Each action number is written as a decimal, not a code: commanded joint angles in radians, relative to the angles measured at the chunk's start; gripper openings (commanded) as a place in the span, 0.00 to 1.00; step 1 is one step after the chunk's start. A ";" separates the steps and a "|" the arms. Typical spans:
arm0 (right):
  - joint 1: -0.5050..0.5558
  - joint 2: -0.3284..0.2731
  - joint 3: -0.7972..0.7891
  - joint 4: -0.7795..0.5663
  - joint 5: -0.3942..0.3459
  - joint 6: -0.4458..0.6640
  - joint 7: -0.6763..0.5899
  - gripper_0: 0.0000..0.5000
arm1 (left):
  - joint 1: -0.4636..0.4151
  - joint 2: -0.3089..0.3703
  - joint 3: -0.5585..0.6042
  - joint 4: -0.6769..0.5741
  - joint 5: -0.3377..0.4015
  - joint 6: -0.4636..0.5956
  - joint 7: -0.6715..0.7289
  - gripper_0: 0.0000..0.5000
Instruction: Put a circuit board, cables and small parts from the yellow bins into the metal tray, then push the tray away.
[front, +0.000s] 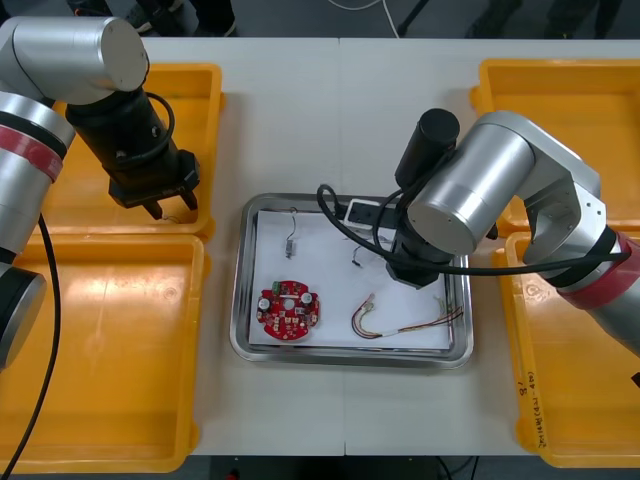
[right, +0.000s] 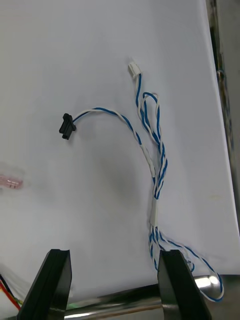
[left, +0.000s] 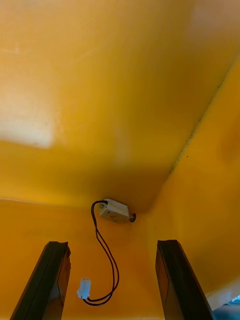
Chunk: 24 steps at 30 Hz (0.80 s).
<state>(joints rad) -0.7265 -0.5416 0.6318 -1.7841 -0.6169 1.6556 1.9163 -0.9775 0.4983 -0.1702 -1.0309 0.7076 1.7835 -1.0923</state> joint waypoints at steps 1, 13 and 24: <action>-0.050 0.025 -0.075 -0.063 0.000 0.067 -0.025 1.00 | -0.020 -0.010 -0.015 -0.009 0.004 0.011 0.052 1.00; -0.096 0.034 -0.253 -0.141 -0.047 0.264 -0.048 1.00 | -0.003 -0.010 -0.015 -0.008 -0.002 0.014 0.048 0.69; -0.106 0.006 -0.400 -0.199 -0.030 0.264 -0.097 1.00 | 0.000 -0.006 -0.015 -0.009 -0.003 0.014 0.052 0.00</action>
<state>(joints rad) -0.7886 -0.5203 0.2872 -1.9457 -0.6527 1.9154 1.8488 -0.9750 0.4982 -0.1702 -1.0305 0.7072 1.7872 -1.0923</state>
